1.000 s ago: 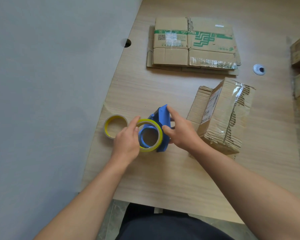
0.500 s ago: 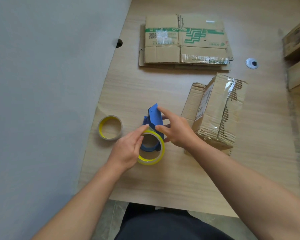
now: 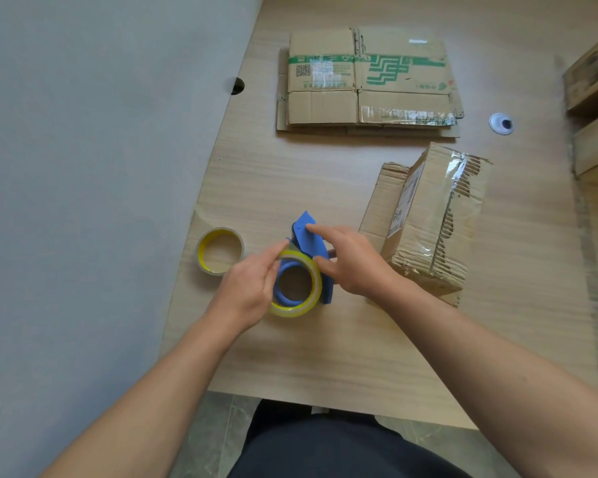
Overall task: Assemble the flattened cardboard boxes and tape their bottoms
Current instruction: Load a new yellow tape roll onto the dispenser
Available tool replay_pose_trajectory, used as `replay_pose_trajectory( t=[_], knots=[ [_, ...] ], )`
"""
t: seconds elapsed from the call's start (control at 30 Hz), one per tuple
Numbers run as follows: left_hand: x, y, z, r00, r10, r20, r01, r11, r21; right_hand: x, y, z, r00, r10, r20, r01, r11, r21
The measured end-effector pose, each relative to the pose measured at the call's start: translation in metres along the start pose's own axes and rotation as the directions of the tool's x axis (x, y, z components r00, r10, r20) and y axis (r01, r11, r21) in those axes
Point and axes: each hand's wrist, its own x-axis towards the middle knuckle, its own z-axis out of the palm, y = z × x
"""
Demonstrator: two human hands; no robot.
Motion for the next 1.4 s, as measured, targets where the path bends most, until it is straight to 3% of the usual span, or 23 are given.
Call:
replay_pose_trajectory(
  t=[0.13,0.33,0.6,0.77,0.93,1.03,1.13,1.4],
  knots=[
    [0.012,0.006,0.01,0.994,-0.107,-0.01,0.108,0.994,0.011,-0.001,-0.001,0.0,0.996,0.075,-0.051,-0.067,0.986,0.156],
    [0.013,0.01,0.024,0.988,-0.153,-0.013,0.153,0.988,0.019,-0.006,0.001,0.002,0.994,0.097,-0.053,-0.078,0.956,0.282],
    [0.019,0.011,0.034,0.965,-0.256,-0.051,0.259,0.964,0.058,-0.01,0.006,0.007,0.998,0.052,-0.024,-0.049,0.992,0.116],
    [0.017,0.007,0.035,0.971,-0.229,-0.071,0.224,0.972,-0.074,-0.01,0.007,0.013,0.997,0.054,-0.047,-0.049,0.993,0.106],
    [0.025,0.013,0.032,0.943,-0.325,-0.068,0.298,0.92,-0.254,-0.005,0.002,0.015,0.992,0.075,-0.1,-0.059,0.986,0.155],
    [0.026,0.012,0.027,0.956,-0.29,0.041,0.293,0.937,-0.191,-0.004,0.0,0.013,0.989,0.117,-0.088,-0.099,0.976,0.193],
    [0.026,0.011,0.015,0.955,-0.273,0.117,0.296,0.909,-0.293,-0.009,0.001,0.01,0.987,0.136,-0.09,-0.107,0.955,0.276],
    [0.027,0.027,0.004,0.99,-0.118,0.071,0.126,0.986,-0.113,-0.032,0.01,0.029,0.963,0.223,-0.15,-0.102,0.82,0.563]
  ],
)
